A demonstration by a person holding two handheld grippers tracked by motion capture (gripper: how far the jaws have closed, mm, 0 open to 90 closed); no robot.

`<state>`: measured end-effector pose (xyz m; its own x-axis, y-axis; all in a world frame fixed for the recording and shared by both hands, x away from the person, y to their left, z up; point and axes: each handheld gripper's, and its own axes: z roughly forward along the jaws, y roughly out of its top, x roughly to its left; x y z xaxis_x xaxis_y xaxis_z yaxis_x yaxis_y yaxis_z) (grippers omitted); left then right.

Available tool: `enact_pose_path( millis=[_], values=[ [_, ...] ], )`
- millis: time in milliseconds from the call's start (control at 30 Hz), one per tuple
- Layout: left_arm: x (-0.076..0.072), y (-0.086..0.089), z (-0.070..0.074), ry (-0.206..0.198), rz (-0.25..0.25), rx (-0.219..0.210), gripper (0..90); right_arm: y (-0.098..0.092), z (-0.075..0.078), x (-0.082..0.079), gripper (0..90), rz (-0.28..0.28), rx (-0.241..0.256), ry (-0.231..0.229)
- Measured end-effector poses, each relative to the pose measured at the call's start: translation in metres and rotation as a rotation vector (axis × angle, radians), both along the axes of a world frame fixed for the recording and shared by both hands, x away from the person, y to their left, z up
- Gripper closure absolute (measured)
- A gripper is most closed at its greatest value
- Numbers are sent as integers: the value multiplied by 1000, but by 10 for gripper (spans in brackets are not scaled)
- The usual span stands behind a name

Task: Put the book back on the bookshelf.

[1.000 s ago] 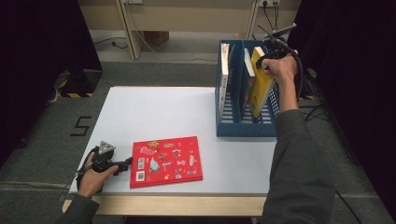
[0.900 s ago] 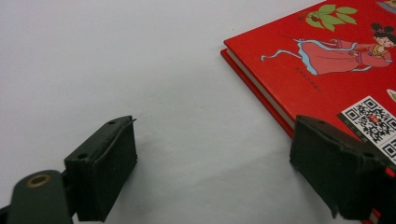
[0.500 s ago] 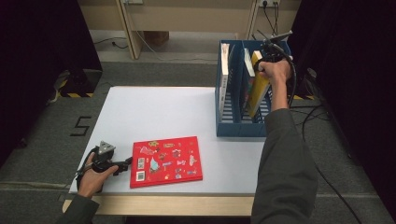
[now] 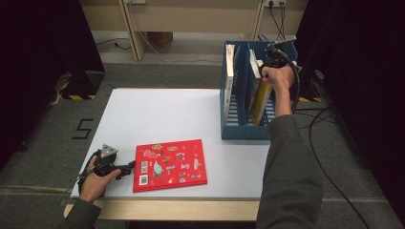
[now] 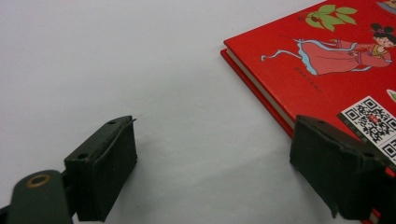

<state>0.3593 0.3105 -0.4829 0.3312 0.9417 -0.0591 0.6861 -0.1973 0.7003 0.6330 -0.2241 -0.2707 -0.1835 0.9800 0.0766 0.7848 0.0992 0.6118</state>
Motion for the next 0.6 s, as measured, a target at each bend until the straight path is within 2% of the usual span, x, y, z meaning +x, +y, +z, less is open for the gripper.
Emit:
enact_pose_path(
  millis=[100,233,367,467,600],
  values=[
    [0,0,0,1,0,0,137,-1,8,-5,668,14,9,-22],
    [0,0,0,1,0,1,137,-8,15,-15,632,44,15,-27],
    [0,0,0,-2,1,0,136,-13,17,-29,603,97,48,-44],
    [0,0,0,-2,1,1,136,-17,17,-40,587,122,20,-54],
    [0,0,0,-3,1,1,136,-24,15,-54,559,146,17,-54]
  ],
)
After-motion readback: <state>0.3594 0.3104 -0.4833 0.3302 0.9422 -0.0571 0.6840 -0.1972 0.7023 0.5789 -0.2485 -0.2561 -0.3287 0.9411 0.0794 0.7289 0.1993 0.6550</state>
